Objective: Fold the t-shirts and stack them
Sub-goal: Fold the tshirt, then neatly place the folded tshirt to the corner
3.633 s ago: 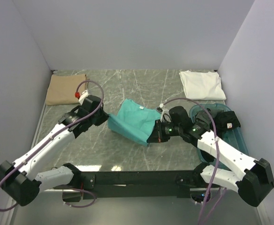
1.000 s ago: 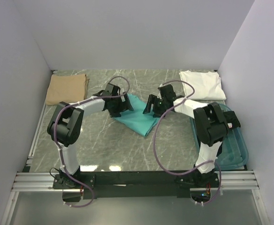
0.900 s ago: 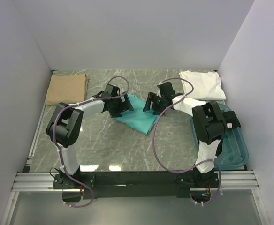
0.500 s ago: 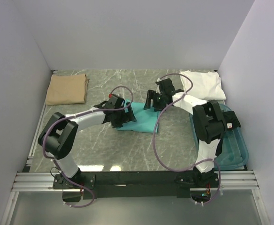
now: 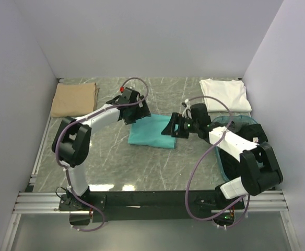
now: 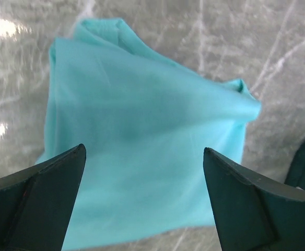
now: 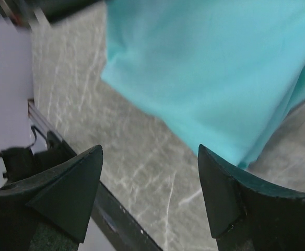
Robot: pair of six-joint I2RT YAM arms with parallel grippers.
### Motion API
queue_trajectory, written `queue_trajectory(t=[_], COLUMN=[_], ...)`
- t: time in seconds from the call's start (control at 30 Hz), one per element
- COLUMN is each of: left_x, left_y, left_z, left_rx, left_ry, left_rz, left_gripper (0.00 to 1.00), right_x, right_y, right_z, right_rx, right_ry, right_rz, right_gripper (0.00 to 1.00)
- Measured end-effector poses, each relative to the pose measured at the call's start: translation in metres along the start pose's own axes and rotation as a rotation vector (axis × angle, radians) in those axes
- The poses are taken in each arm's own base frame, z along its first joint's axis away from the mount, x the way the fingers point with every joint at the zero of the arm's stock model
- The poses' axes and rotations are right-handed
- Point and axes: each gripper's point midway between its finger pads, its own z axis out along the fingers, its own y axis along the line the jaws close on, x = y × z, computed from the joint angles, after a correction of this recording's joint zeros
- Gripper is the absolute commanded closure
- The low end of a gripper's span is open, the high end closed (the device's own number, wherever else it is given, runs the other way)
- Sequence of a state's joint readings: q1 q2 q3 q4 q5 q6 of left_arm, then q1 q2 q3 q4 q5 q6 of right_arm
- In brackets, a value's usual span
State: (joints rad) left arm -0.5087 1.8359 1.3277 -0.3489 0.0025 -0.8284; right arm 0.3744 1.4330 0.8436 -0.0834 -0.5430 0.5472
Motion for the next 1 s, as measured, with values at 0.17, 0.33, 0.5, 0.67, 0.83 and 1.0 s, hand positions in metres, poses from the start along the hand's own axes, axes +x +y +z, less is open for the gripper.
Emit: queue_trajectory(t=[0.17,0.33,0.5,0.67,0.83,1.0], left_x=[0.003,0.001,-0.002,-0.008,-0.032,-0.042], left_y=[0.02,0.028,0.026,0.021,0.009,0.011], left_z=[0.027,0.043,0.042,0.031,-0.003,-0.035], left_rx=[-0.039,-0.046,-0.03,-0.012,0.003,-0.001], left_ry=[0.041,0.069,0.063,0.044,-0.048,-0.121], left_rz=[-0.01,-0.015,0.015,0.063,0.099,0.103], left_gripper=[0.01,0.01,0.01,0.01,0.0,0.01], right_x=[0.044,0.066,0.073,0.07,0.052,0.009], right_y=[-0.015,-0.039,-0.05,-0.05,-0.044,-0.015], right_z=[0.01,0.025,0.032,0.03,0.01,-0.033], right_rx=[-0.007,0.041,0.07,0.081,0.129,0.138], right_ry=[0.105,0.158,0.168,0.157,0.071,-0.158], right_rz=[0.066,0.118,0.15,0.137,0.075,-0.01], right_gripper=[0.2,0.2,0.2,0.2,0.2,0.19])
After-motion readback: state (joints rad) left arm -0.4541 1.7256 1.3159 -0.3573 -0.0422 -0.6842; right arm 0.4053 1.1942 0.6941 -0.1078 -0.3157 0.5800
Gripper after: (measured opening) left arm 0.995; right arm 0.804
